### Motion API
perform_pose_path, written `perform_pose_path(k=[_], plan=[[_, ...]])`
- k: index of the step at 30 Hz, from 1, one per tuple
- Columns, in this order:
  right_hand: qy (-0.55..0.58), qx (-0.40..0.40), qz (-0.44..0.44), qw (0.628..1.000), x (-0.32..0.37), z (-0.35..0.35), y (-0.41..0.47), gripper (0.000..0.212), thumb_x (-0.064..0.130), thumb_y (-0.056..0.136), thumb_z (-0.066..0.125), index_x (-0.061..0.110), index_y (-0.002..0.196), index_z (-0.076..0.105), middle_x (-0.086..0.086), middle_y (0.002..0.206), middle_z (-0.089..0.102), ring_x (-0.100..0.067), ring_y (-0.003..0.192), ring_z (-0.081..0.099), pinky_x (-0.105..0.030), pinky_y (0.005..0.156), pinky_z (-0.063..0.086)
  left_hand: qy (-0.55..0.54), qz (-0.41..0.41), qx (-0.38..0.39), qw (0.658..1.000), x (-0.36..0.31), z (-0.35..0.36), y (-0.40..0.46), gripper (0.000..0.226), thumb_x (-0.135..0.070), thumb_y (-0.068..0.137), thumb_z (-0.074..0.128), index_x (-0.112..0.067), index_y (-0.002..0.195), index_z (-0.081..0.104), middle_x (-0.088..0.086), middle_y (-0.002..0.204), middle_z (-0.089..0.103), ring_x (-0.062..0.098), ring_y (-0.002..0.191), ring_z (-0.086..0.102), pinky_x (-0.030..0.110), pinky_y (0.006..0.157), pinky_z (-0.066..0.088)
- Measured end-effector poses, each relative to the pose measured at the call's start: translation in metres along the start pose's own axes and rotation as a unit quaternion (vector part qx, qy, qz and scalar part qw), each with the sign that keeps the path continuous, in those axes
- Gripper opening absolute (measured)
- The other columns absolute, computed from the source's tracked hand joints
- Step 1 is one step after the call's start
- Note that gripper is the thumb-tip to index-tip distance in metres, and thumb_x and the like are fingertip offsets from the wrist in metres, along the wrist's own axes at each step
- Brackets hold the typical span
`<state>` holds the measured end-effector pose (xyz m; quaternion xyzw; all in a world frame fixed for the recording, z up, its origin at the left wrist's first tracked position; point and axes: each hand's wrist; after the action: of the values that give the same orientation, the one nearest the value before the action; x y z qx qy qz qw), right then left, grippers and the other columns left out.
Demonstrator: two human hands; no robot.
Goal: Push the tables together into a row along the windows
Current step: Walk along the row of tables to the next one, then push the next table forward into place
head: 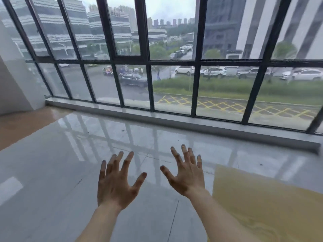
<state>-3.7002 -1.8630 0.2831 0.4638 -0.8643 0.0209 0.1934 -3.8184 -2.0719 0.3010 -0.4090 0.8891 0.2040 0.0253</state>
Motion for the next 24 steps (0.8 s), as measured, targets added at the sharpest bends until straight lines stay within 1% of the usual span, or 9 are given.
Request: perform_pose_path(k=[1,3,6,10,12,15,18,21,24], plan=[[0.001,-0.007,0.034,0.999,-0.013,0.003,0.018,0.087,0.087,0.091,0.020,0.045,0.164,-0.001,0.000,0.175,-0.011,-0.024,0.160,-0.016,-0.055,0.128,-0.011,-0.006,0.026,0.016,1.000,-0.001,0.014,0.027,0.091,-0.089,0.086,0.019,-0.037,0.161,0.025,0.003,0.169,0.029,0.025,0.157,0.021,0.049,0.130,0.002],[0.004,-0.025,0.093,0.995,-0.036,0.000,0.045,0.088,0.087,0.090,0.020,0.044,0.164,0.000,0.000,0.176,-0.011,-0.024,0.160,-0.015,-0.055,0.128,-0.010,-0.018,0.068,0.024,0.997,-0.012,0.033,0.079,0.090,-0.088,0.086,0.022,-0.037,0.160,0.025,0.003,0.168,0.030,0.025,0.157,0.021,0.048,0.130,0.003],[-0.013,-0.048,0.165,0.985,-0.070,-0.015,0.069,0.088,0.087,0.090,0.020,0.044,0.164,0.001,0.000,0.176,-0.009,-0.023,0.161,-0.014,-0.054,0.128,-0.009,-0.055,0.143,0.047,0.987,-0.047,0.058,0.150,0.089,-0.087,0.086,0.024,-0.037,0.160,0.026,0.003,0.167,0.032,0.025,0.157,0.021,0.048,0.130,0.003],[-0.035,-0.090,0.278,0.956,-0.115,-0.035,0.079,0.087,0.087,0.090,0.020,0.044,0.164,0.001,-0.001,0.176,-0.007,-0.023,0.161,-0.013,-0.054,0.129,-0.007,-0.118,0.253,0.074,0.957,-0.115,0.101,0.222,0.089,-0.087,0.086,0.024,-0.037,0.159,0.028,0.003,0.166,0.034,0.025,0.157,0.023,0.049,0.130,0.006],[-0.051,-0.104,0.338,0.934,-0.137,-0.040,0.072,0.088,0.087,0.090,0.019,0.044,0.164,0.002,-0.001,0.176,-0.007,-0.023,0.161,-0.013,-0.054,0.129,-0.008,-0.143,0.305,0.095,0.937,-0.148,0.126,0.245,0.089,-0.087,0.086,0.024,-0.037,0.159,0.028,0.004,0.165,0.036,0.025,0.156,0.024,0.049,0.130,0.007],[-0.063,-0.126,0.441,0.886,-0.162,-0.040,0.053,0.091,0.089,0.088,0.016,0.043,0.165,0.002,-0.001,0.176,-0.009,-0.023,0.161,-0.013,-0.054,0.128,-0.009,-0.181,0.388,0.129,0.895,-0.197,0.163,0.266,0.089,-0.088,0.086,0.024,-0.037,0.159,0.028,0.004,0.165,0.037,0.025,0.156,0.025,0.048,0.130,0.007],[-0.078,-0.135,0.540,0.827,-0.169,-0.031,0.030,0.097,0.093,0.082,0.005,0.043,0.164,0.001,-0.004,0.176,-0.008,-0.025,0.161,-0.010,-0.055,0.128,-0.006,-0.213,0.464,0.172,0.843,-0.234,0.194,0.274,0.090,-0.089,0.086,0.022,-0.037,0.159,0.029,0.004,0.165,0.037,0.024,0.156,0.025,0.047,0.130,0.005],[-0.083,-0.156,0.630,0.756,-0.152,-0.013,0.011,0.100,0.094,0.078,-0.002,0.044,0.164,-0.001,-0.004,0.176,-0.006,-0.026,0.161,-0.007,-0.055,0.128,-0.002,-0.233,0.543,0.217,0.777,-0.259,0.218,0.274,0.090,-0.089,0.086,0.021,-0.037,0.160,0.029,0.002,0.166,0.036,0.023,0.156,0.025,0.048,0.130,0.006],[-0.078,-0.173,0.699,0.690,-0.124,0.009,-0.004,0.096,0.088,0.080,0.004,0.044,0.164,0.002,-0.004,0.176,-0.002,-0.027,0.161,-0.004,-0.055,0.128,-0.001,-0.246,0.601,0.253,0.717,-0.276,0.234,0.264,0.089,-0.088,0.087,0.024,-0.037,0.159,0.033,0.002,0.164,0.040,0.024,0.155,0.028,0.048,0.129,0.008]])
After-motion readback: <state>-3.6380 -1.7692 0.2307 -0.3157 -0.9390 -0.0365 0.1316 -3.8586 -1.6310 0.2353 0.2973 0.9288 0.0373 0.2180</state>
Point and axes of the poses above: each hand's wrist, its own y-axis towards the middle knuckle, its own z-axis out of the palm, x = y × z
